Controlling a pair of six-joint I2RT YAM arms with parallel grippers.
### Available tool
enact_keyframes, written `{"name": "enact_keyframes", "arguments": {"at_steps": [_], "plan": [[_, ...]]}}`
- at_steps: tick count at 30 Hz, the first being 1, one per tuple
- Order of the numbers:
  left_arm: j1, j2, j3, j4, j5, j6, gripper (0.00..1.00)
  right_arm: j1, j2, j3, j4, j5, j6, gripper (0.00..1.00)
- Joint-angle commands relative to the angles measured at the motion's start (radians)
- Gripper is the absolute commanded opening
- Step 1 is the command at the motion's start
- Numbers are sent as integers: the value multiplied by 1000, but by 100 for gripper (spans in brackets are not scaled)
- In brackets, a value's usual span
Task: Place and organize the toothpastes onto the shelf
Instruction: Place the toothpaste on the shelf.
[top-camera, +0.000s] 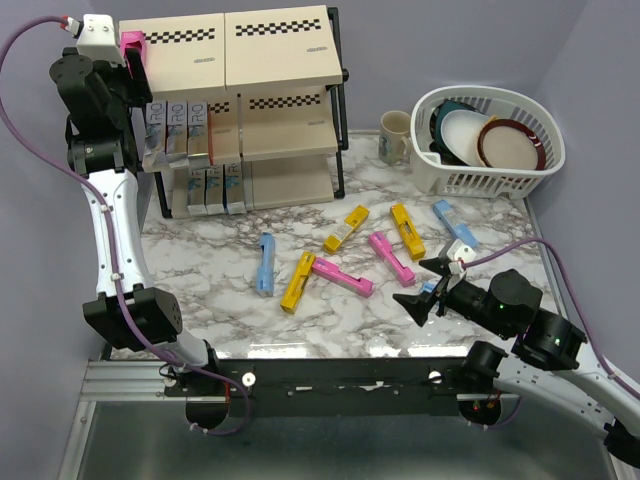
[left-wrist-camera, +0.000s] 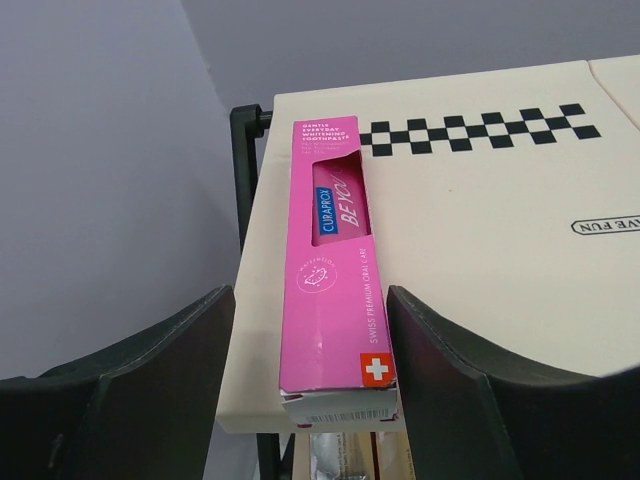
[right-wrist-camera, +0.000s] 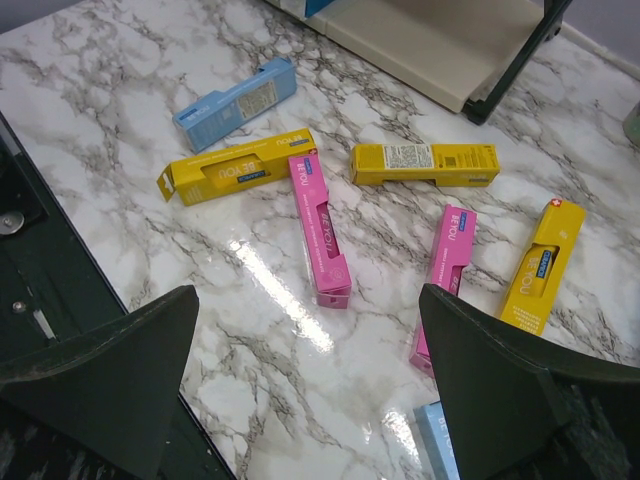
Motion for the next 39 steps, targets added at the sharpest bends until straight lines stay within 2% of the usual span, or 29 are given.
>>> {"name": "enact_keyframes", "arguments": {"at_steps": [1, 17, 22, 25, 27, 35, 39], "plan": [[11, -12, 18, 24, 10, -15, 74, 6, 0, -12, 11, -19, -4, 100], [13, -22, 17, 22, -78, -22, 79, 7, -2, -13, 12, -27, -4, 100], [13, -38, 12, 30, -24, -38, 94, 6, 3, -13, 14, -33, -5, 100], [13, -60, 11, 34, 2, -50, 99, 7, 6, -15, 15, -36, -7, 100], [13, -79, 0, 41, 13, -50, 99, 6, 9, -12, 18, -39, -5, 100], [13, -260, -101, 57, 77, -274, 99, 6, 43, -18, 47, -60, 79, 100], [11, -399, -260, 73, 132, -406, 99, 6, 79, -31, 69, -34, 192, 100]]}}
